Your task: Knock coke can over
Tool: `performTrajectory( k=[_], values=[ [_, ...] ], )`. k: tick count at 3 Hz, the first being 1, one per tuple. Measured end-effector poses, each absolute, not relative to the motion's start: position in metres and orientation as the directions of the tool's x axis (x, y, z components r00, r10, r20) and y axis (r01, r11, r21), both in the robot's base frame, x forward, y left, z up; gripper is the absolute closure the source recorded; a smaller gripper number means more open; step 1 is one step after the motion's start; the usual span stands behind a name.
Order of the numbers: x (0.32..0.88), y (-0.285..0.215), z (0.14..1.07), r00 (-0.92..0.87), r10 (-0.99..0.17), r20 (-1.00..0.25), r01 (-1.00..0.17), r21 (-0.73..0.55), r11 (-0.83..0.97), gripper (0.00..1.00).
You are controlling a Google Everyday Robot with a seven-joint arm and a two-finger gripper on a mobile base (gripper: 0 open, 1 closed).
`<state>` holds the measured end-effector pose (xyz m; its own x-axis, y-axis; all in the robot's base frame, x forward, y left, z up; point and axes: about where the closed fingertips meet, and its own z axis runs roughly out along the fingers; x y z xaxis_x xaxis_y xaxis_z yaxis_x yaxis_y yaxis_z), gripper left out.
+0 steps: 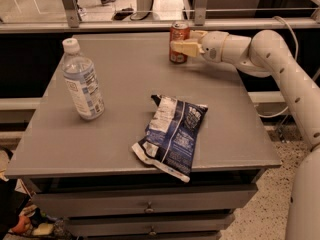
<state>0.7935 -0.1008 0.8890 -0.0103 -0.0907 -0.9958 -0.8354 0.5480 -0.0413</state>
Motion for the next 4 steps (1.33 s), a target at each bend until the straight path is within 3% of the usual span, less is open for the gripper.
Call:
performTrajectory(
  k=[1,4],
  values=[
    [0.793,-0.09,0.89,-0.029,-0.132,-0.991,-0.851,-0.045,0.523,1.0],
    [0.777,-0.099,0.933,-0.142,-0.444,-0.885,-0.875,-0.098,0.475,1.0]
  ],
)
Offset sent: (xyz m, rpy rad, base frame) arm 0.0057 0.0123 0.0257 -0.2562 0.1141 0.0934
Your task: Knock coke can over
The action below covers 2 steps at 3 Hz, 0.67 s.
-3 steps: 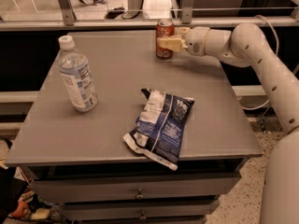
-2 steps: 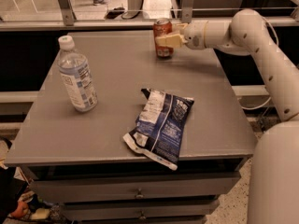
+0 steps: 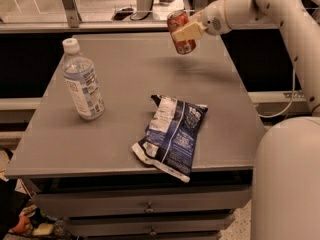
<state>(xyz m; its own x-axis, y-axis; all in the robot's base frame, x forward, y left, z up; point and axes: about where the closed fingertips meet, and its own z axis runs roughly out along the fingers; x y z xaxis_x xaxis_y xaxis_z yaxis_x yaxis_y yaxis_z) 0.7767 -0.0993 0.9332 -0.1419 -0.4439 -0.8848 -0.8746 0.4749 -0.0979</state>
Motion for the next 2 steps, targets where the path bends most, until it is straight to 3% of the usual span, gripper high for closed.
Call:
performTrajectory(
  k=[2],
  values=[
    [0.758,-0.122,0.939,-0.223,-0.595,-0.773,-0.855,-0.137,0.5,1.0]
  ],
)
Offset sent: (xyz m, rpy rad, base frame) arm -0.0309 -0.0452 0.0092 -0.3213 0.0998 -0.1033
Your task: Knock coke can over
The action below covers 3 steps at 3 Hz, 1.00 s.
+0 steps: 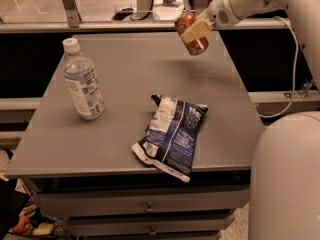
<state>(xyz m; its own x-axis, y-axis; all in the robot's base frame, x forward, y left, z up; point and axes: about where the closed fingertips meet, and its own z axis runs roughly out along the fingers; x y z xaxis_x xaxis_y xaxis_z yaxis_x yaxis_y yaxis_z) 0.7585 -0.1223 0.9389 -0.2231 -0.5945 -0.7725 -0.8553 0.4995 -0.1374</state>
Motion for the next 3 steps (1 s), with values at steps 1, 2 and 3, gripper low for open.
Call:
performTrajectory(
  k=[1,2,3],
  values=[
    [0.756,-0.134,0.919,-0.286,-0.684,-0.672,-0.843,-0.164,0.513,1.0],
    [0.756,-0.135,0.904,-0.31,-0.727,-0.613,-0.844,-0.174,0.507,1.0],
    [0.759,-0.114,0.873,-0.295,-0.788,-0.541,-0.88,-0.167,0.444,1.0]
  ],
)
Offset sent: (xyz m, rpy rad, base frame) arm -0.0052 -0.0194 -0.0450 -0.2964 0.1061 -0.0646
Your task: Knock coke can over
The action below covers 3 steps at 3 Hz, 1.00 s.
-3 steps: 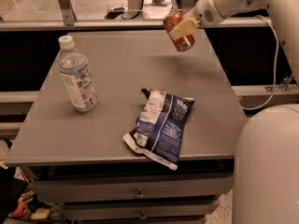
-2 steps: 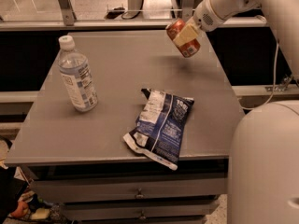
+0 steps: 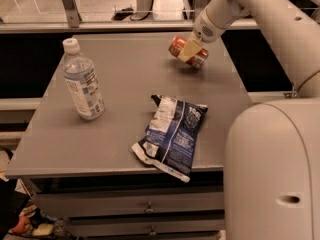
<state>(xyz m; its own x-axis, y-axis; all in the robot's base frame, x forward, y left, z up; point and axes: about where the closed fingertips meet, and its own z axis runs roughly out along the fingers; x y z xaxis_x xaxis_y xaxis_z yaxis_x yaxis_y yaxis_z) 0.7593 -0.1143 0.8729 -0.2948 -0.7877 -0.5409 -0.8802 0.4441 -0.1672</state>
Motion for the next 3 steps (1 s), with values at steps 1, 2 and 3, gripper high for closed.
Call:
performTrajectory(
  k=[1,2,3],
  values=[
    [0.7618,-0.0964,0.8522,-0.27,-0.821,-0.503,-0.909,-0.148,0.389,1.0],
    [0.7627,-0.0884,0.848,-0.259,-0.83,-0.494,-0.921,-0.133,0.366,0.99],
    [0.7627,-0.0884,0.8484,-0.259,-0.83,-0.494,-0.921,-0.133,0.366,0.77]
  ],
)
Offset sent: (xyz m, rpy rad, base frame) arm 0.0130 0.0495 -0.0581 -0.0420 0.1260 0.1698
